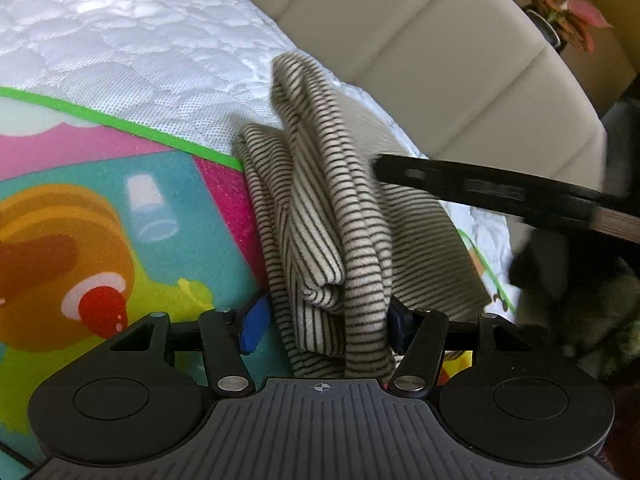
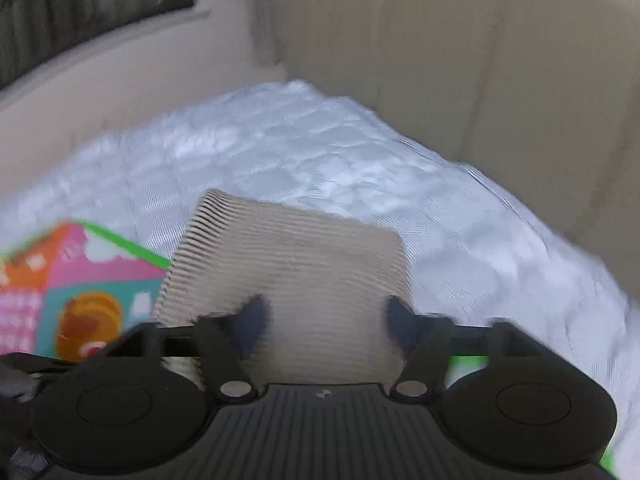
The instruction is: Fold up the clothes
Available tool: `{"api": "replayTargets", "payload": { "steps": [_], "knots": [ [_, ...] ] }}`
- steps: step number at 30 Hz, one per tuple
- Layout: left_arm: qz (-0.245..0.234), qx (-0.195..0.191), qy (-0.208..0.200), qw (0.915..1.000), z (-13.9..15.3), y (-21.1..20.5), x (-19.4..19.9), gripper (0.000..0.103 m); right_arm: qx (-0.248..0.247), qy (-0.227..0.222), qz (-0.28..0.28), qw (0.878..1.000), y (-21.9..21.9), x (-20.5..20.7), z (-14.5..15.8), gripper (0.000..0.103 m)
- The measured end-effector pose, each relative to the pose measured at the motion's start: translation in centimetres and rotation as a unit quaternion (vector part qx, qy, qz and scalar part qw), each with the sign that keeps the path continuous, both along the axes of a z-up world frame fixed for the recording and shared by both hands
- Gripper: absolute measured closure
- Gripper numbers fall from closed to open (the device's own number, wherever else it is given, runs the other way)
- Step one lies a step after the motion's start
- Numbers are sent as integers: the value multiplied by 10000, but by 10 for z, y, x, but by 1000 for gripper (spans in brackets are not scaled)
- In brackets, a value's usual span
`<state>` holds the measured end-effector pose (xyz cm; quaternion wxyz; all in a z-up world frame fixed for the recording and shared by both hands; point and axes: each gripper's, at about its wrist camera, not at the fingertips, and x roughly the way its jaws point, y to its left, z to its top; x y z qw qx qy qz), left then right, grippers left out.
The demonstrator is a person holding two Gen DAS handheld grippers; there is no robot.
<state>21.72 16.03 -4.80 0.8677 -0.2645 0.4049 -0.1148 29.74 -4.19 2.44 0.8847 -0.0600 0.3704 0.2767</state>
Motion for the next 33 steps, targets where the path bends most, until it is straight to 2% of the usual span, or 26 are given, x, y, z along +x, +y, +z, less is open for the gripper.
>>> {"api": "replayTargets", "payload": {
  "steps": [5, 6, 7, 9, 10, 12, 14, 18, 21, 22, 24, 28, 31, 33],
  "knots": [
    [7, 20, 16, 10000, 1, -1, -1, 39, 774, 799, -549, 9923, -54, -33, -40, 17],
    [-2, 55, 15, 10000, 2, -3, -1, 39, 958, 933, -606, 9892, -58, -36, -47, 26],
    [-11, 89, 15, 10000, 2, -4, -1, 39, 1149, 1004, -616, 9864, -58, -38, -50, 47],
    [-37, 57, -80, 9999, 5, -4, -3, 41, 1339, 876, -619, 9852, -55, -43, -39, 53],
    [-51, 25, -141, 9999, 7, -3, -5, 42, 1263, 741, -577, 9875, -52, -45, -32, 54],
    [-113, -79, -279, 9995, 13, -2, -7, 43, 839, 570, -477, 9937, -43, -46, -27, 54],
    [-111, -32, -385, 9992, 18, -2, -11, 42, 264, 631, -471, 9965, -39, -41, -39, 51],
    [129, -230, -485, 9985, 21, 8, -9, 40, 206, 650, -559, 9961, -42, -43, -33, 49],
    [400, -178, -566, 9974, 22, 15, -7, 36, -161, -69, -419, 9990, -24, -64, -13, 45],
    [452, -110, -473, 9978, 19, 15, -5, 34, -175, -293, -361, 9988, -18, -69, -6, 44],
    [525, 13, -325, 9981, 16, 14, -3, 30, 95, -626, -235, 9977, -8, -71, 11, 44],
    [494, 201, -257, 9982, 15, 11, -5, 28, 286, -782, 28, 9965, 23, -39, 29, 44],
    [489, 254, -217, 9982, 13, 14, -6, 26, 138, -727, 152, 9971, 50, -5, 27, 44],
    [483, 269, -209, 9983, 13, 15, -6, 24, -161, -465, 278, 9984, 72, 17, 16, 44]
  ]
}}
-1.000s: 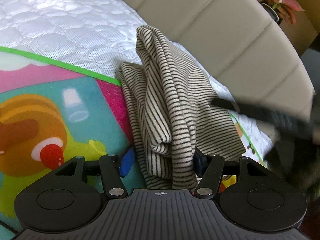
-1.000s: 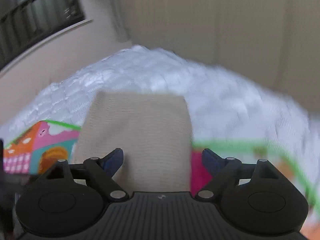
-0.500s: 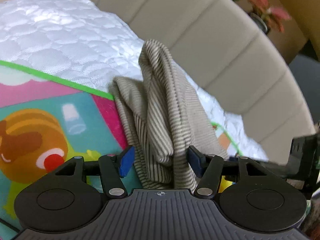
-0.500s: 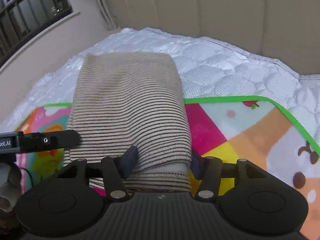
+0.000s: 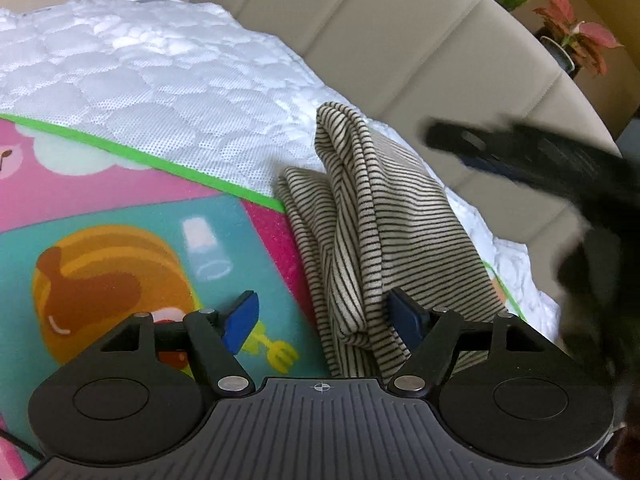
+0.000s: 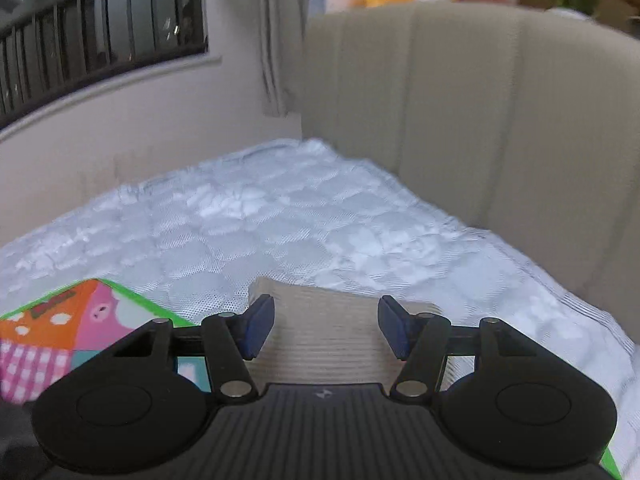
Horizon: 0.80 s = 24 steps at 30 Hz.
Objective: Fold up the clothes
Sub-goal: 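Release the folded shirt and pull both grippers back from it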
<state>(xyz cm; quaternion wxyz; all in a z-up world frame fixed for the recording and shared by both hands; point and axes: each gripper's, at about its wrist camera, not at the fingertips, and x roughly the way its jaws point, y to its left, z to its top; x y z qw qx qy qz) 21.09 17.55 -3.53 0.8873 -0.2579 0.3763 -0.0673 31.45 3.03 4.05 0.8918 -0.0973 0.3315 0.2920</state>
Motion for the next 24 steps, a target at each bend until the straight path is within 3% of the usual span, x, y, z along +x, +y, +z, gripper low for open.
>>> {"api": "replayTargets", "payload": {
  "steps": [2, 4, 5, 10, 12, 20, 24],
  "knots": [
    [-5, 36, 5, 10000, -1, 2, -4, 23, -676, 334, 141, 9971, 26, 17, -25, 44],
    [57, 94, -1, 9999, -3, 3, -3, 23, -1264, 70, 298, 9915, 41, 18, -49, 37],
    [78, 93, 0, 9999, -4, 5, -2, 23, -1271, 2, 283, 9915, 43, 17, -49, 37],
    [17, 26, -14, 10000, -7, 7, 0, 18, -379, 22, 28, 9993, 3, -5, -27, 33],
    [-1, 68, -36, 10000, -7, 5, 0, 18, -23, -46, -105, 9999, -28, -28, -18, 8],
    [257, 139, -306, 9991, -3, 0, -13, 16, 594, 232, -1259, 9900, -137, -128, -25, 0],
    [484, 952, -638, 9922, 17, -21, -45, 16, 528, 114, -1523, 9869, -175, -178, -29, 0]
  ]
}}
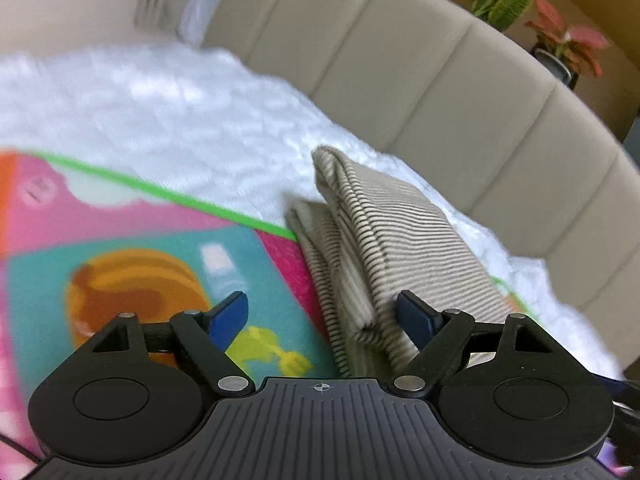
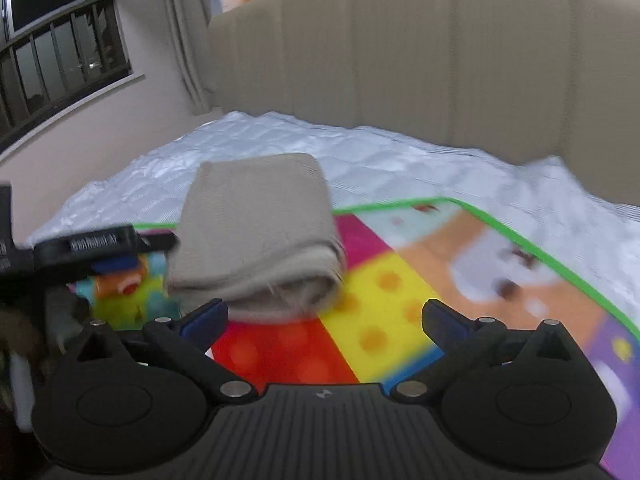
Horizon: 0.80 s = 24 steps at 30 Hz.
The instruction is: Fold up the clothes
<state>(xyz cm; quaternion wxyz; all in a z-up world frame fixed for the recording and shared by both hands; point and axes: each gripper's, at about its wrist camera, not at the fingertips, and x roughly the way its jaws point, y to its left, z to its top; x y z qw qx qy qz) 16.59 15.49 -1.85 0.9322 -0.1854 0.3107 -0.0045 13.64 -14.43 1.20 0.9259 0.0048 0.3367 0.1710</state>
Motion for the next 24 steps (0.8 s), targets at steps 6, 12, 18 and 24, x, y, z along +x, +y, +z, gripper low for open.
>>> {"api": "replayTargets", "payload": {
  "steps": [6, 12, 18, 24],
  "knots": [
    [42, 803, -440, 9958, 64, -43, -82, 0, 85, -598, 1, 9982, -32, -51, -9, 0],
    [490, 1326, -532, 9885, 68, -93, -168, 0, 245, -839, 344, 9956, -39, -67, -12, 0],
    [465, 1393, -9, 9892, 44, -112, -166, 0, 387, -1014, 524, 9927, -36, -84, -2, 0],
    [432, 1732, -69, 9839, 38, -122, -171, 0, 259, -987, 584, 9931, -28, -87, -4, 0]
  ]
}}
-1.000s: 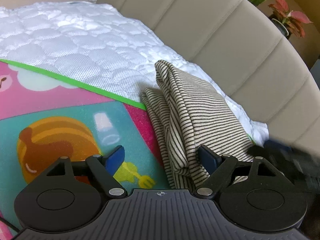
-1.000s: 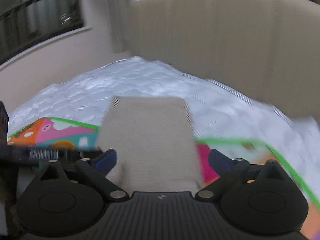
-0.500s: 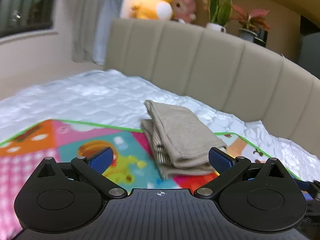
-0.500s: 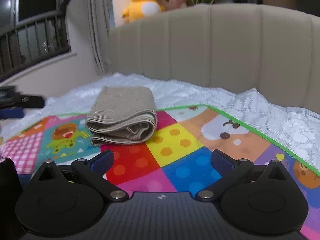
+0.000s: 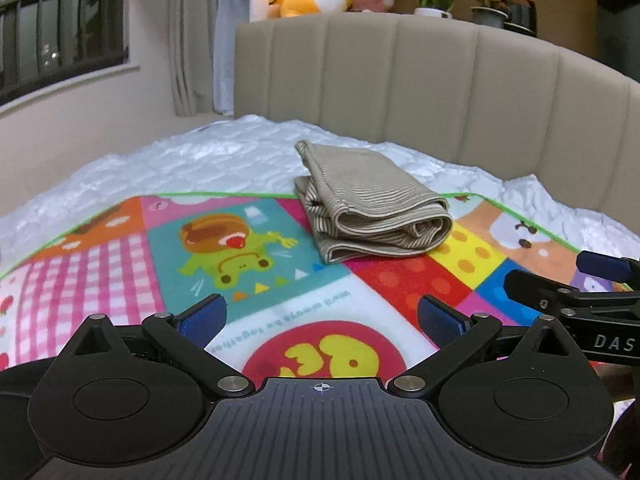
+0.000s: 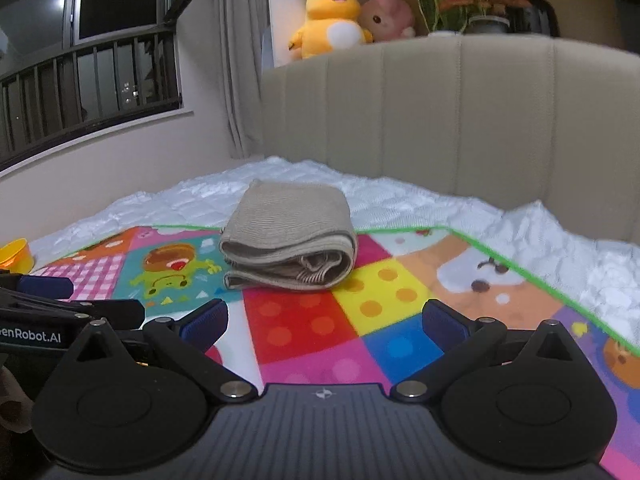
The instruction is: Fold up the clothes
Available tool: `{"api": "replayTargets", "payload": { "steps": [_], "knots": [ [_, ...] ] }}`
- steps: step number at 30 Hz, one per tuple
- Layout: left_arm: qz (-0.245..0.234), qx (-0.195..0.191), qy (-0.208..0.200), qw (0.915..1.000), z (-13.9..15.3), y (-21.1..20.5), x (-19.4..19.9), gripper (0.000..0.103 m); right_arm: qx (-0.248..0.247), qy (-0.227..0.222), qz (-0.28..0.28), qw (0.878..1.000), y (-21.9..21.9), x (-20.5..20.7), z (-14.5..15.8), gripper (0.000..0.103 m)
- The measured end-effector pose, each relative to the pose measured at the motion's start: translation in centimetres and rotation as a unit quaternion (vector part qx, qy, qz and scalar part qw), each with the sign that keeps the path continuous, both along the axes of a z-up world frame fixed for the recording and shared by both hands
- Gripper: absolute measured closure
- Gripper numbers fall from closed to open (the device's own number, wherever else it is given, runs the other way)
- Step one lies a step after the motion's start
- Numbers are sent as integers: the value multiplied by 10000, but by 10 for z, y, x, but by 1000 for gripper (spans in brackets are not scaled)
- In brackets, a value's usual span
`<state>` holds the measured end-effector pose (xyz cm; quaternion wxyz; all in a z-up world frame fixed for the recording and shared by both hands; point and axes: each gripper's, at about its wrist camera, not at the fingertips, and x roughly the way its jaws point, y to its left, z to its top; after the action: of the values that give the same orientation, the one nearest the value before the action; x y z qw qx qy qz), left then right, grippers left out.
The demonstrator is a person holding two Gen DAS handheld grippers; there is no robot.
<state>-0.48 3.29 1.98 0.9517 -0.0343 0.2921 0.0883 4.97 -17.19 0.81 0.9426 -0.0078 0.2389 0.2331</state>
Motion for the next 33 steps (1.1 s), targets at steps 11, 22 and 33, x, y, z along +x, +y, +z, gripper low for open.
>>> {"api": "replayTargets", "payload": {
  "steps": [11, 22, 33],
  "knots": [
    [-20, -76, 69, 9999, -3, 2, 2, 0, 52, 158, 32, 9999, 3, 1, -5, 0],
    [-89, -75, 47, 9999, -3, 0, 1, 0, 90, 207, 0, 9997, 2, 2, -6, 0],
    [-21, -84, 60, 9999, -4, 2, 2, 0, 190, 223, 106, 9995, 0, 2, -3, 0]
  ]
}}
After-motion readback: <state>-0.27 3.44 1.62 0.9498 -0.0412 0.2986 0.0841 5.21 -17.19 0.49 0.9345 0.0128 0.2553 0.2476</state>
